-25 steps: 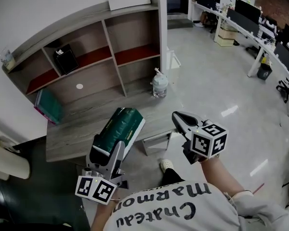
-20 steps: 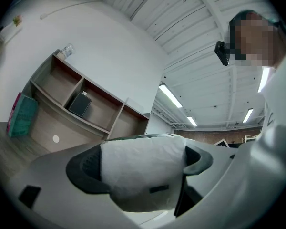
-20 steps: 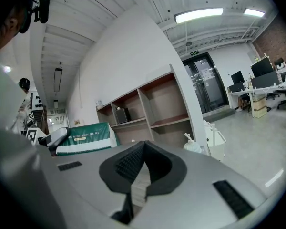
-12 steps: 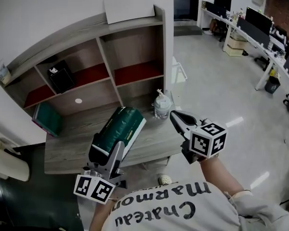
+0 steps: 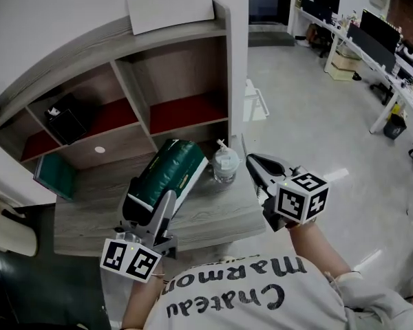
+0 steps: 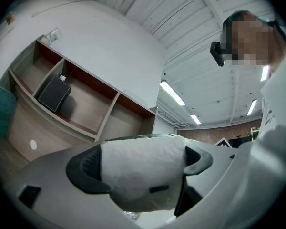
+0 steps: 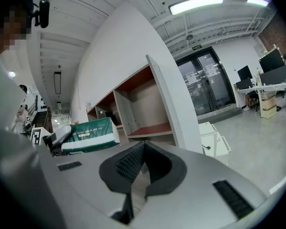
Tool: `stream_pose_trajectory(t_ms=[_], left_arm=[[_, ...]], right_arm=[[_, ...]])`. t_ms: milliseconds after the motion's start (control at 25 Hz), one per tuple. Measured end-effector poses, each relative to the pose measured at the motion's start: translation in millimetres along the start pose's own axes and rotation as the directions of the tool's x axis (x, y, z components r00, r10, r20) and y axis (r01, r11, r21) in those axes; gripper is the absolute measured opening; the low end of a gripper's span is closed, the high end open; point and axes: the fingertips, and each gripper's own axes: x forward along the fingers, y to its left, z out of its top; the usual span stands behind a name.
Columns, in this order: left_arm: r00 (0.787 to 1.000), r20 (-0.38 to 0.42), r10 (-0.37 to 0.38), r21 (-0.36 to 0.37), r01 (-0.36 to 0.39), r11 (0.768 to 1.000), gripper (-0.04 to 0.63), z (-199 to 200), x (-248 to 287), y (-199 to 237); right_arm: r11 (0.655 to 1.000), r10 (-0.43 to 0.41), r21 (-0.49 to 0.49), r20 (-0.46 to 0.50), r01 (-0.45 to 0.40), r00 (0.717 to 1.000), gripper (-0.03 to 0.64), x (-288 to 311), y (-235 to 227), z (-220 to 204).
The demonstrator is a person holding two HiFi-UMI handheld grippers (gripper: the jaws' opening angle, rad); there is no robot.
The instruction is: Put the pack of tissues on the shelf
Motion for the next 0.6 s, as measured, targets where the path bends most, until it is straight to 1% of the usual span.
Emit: stream_pose_trajectory(t_ms=[160, 320, 440, 600], left_arm=[[1.0, -0.014, -0.006, 0.043, 0.007, 0.999, 0.437, 1.0, 27.1, 0.3], [0.999, -0.033, -0.011, 0.064, 0.013, 0.998, 0.437, 2.5, 49.3, 6.1], [0.999, -0.048, -0.025, 0.089, 0.029, 0.996, 0.437, 3.6, 67.6, 8.0], [0.998, -0.05, -0.045, 0.122, 0.051, 0.991, 0.437, 6.4, 93.0, 12.8]], right_arm=[[1.0, -0.005, 0.009, 0.007, 0.005, 1.0, 0.011, 5.2, -22.7, 5.3], [1.0, -0.007, 0.026, -0.003, 0.008, 1.0, 0.011, 11.7, -37.8, 1.6], [0.999, -0.014, 0.034, -0.011, 0.014, 1.0, 0.011, 14.4, -47.0, 0.3], [0.999, -0.032, 0.034, -0.011, 0.032, 0.999, 0.011, 14.2, -59.6, 3.6]])
